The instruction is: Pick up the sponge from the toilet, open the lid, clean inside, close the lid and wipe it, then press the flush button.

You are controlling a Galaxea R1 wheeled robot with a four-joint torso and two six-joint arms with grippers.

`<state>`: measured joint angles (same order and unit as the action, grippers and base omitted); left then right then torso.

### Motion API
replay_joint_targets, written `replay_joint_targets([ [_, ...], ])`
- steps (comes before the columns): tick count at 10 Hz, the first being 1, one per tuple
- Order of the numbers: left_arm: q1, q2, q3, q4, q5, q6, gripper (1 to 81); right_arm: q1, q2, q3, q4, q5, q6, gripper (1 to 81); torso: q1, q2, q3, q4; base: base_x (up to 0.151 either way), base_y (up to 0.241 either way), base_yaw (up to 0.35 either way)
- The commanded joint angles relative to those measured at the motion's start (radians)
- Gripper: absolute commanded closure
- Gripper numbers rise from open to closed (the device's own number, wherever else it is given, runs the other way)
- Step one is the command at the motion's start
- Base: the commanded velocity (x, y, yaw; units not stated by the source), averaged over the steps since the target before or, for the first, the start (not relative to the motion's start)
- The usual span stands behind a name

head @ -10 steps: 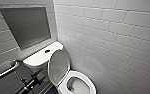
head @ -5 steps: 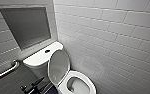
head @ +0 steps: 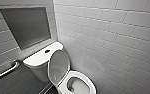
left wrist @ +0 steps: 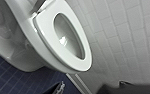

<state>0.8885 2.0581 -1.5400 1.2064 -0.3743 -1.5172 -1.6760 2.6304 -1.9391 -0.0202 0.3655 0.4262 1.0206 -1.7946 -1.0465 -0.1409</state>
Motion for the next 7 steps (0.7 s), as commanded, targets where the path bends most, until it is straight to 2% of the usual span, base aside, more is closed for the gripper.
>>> replay_joint_targets([
  [1, 0.094, -0.025, 0.070, 0.333, 0.418, -0.034, 1.0, 0.014, -0.024, 0.045, -0.063, -0.054, -0.009, 81.1, 0.000, 0.000, 0.000, 0.000, 0.000, 0.000, 0.000],
  [2, 0.144, -0.015, 0.070, 0.390, 0.459, -0.032, 1.0, 0.017, -0.021, 0.043, -0.063, -0.054, -0.009, 81.1, 0.000, 0.000, 0.000, 0.000, 0.000, 0.000, 0.000],
  [4, 0.229, 0.054, 0.069, 0.427, 0.694, -0.024, 1.0, 0.021, -0.013, 0.031, -0.061, -0.053, -0.009, 81.1, 0.000, 0.000, 0.000, 0.000, 0.000, 0.000, 0.000],
  [5, 0.266, 0.095, 0.069, 0.427, 0.766, -0.021, 1.0, 0.024, -0.010, 0.030, -0.063, -0.053, -0.009, 81.1, 0.000, 0.000, 0.001, 0.000, 0.000, 0.000, 0.000],
  [7, 0.315, 0.113, 0.070, 0.429, 0.761, -0.020, 1.0, 0.024, -0.002, 0.025, -0.061, -0.053, -0.009, 81.1, 0.000, 0.000, 0.001, 0.000, 0.000, 0.000, 0.000],
])
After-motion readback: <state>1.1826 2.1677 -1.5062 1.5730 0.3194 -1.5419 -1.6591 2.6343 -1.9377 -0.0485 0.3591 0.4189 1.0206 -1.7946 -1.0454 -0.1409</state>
